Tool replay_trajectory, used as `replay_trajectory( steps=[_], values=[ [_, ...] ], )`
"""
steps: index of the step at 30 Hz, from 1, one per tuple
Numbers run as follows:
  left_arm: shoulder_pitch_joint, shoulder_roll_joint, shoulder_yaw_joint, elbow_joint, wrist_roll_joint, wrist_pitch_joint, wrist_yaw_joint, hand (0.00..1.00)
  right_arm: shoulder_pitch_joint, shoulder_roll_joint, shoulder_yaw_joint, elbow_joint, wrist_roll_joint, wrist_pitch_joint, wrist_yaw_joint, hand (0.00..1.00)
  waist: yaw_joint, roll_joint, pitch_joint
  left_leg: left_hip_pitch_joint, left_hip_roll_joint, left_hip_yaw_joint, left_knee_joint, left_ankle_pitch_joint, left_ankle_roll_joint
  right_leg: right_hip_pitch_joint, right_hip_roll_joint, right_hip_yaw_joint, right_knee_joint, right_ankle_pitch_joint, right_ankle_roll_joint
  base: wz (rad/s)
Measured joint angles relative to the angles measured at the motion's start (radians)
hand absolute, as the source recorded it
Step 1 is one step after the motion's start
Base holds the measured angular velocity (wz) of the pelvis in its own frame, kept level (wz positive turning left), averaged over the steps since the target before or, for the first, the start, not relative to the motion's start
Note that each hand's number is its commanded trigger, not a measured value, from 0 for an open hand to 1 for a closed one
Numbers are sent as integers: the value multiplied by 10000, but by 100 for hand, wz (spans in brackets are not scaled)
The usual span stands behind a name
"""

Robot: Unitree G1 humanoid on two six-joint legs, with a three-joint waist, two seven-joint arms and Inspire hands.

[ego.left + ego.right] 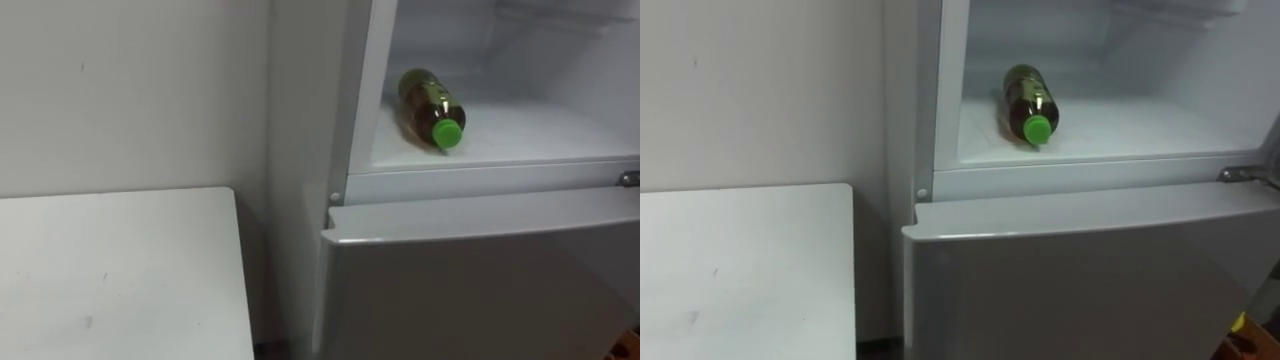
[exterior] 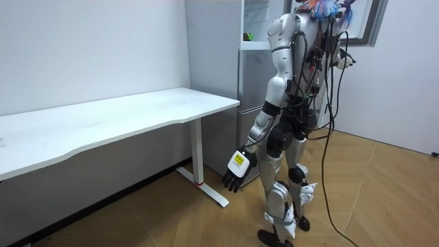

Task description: Put the bottle in the upper fridge

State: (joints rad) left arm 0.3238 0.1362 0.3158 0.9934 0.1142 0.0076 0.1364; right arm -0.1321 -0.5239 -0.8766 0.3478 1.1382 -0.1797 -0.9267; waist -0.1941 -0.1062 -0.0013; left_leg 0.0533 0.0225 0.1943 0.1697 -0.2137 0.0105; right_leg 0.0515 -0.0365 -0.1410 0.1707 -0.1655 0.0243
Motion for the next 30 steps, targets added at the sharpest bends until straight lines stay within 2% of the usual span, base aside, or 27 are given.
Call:
replay_trajectory(
  steps=[3,8,12,16,21,25,26,30],
  values=[
    [23,11,333,13,106,3,-219,0,-198,-48,0,-16,-427,121,-77,0,-39,14,-7,-83,1,-10,28,16,-8,-18,-1,-31,3,0,0,0],
    [111,22,657,28,96,-3,-214,0,-540,-48,281,-35,-1289,701,-243,0,-204,37,-11,-34,6,95,58,70,-12,-16,-3,16,101,-8,-13,-4],
    [114,-105,929,88,87,-35,-133,0,-545,-47,678,-580,-1657,1512,-634,0,-218,38,-9,114,-29,194,-29,109,4,-103,-55,65,348,-101,-63,-9],
    [163,-99,1161,302,88,-145,116,0,-544,-47,1107,-851,-2058,2048,-914,0,-215,48,-3,152,-25,249,-30,167,-8,-177,-51,138,444,-127,-93,-6],
    [354,-84,1197,607,89,-141,127,0,-544,-47,1112,-958,-2851,2572,-982,0,-173,47,-4,120,-36,246,5,179,0,-332,-85,138,564,-185,-103,-1],
    [570,-110,1324,603,82,-146,133,0,-542,-35,1163,-1501,-2847,3377,-1096,0,-330,47,-3,216,-55,260,-40,255,-9,-361,-110,138,763,-231,-139,-1],
    [591,-113,1324,606,77,-148,133,0,-542,-35,1215,-1556,-2847,3470,-1096,0,-365,47,-2,242,-55,258,-42,255,-10,-343,-110,138,774,-243,-144,-3],
    [611,-169,1390,697,75,-456,160,0,-542,-35,1717,-1898,-2847,3916,-1095,0,-491,46,-2,347,-44,261,-38,257,-20,-330,-71,273,873,-280,-166,-7]
  ],
)
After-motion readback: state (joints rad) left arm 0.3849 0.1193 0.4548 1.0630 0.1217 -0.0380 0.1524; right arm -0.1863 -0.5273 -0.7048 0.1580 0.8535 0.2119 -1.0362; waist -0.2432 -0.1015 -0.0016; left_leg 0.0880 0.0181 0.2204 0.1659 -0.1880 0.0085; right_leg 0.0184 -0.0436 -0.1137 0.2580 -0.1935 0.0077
